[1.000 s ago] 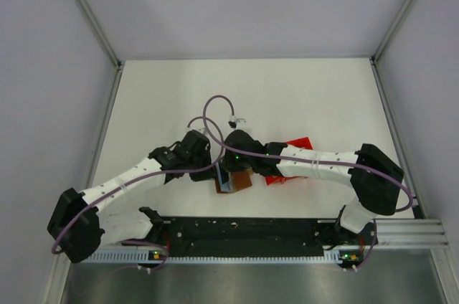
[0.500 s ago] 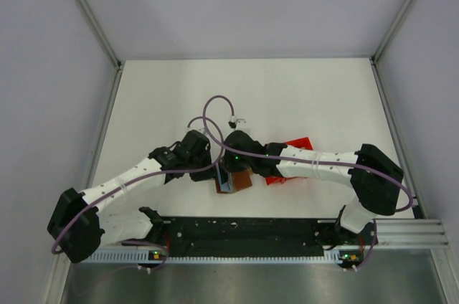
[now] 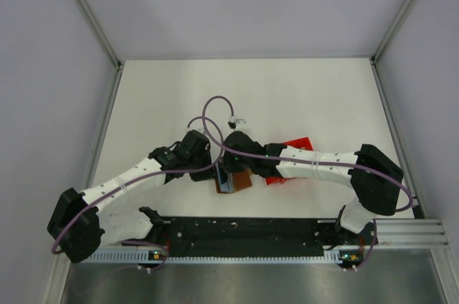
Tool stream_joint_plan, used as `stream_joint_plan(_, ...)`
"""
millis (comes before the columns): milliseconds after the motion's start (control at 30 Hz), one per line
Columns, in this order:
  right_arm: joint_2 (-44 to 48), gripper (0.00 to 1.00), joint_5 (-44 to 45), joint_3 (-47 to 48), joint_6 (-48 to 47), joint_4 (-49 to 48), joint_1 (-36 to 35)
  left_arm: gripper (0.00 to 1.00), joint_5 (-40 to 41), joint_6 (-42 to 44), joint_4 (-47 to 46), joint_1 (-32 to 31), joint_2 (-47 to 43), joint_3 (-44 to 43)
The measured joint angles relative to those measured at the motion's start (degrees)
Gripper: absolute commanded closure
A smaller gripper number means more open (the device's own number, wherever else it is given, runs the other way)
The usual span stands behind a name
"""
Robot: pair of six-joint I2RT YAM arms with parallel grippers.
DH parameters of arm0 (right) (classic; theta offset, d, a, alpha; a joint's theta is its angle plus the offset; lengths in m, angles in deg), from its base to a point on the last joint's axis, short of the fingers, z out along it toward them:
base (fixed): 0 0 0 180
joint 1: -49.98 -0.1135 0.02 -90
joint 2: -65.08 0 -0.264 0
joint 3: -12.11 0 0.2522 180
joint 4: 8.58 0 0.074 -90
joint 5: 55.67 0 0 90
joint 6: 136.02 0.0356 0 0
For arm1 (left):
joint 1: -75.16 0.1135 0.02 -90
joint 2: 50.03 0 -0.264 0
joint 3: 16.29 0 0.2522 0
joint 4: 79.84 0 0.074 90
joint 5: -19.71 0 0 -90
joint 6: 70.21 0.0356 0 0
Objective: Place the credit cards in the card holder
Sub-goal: Insert the credit card into the card holder.
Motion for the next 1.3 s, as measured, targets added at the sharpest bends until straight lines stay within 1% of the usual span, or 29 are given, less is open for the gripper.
stream_joint_plan(1100, 0.7, 1.00, 1.2, 0.0, 0.4, 0.2, 0.0, 1.00, 0.0, -0.9, -1.2, 0.0, 0.0, 0.3)
stream_joint_plan(1300, 0.7, 1.00, 2.8, 0.0, -0.4, 1.2, 0.0, 1.00, 0.0, -1.0, -1.2, 0.0, 0.0, 0.3)
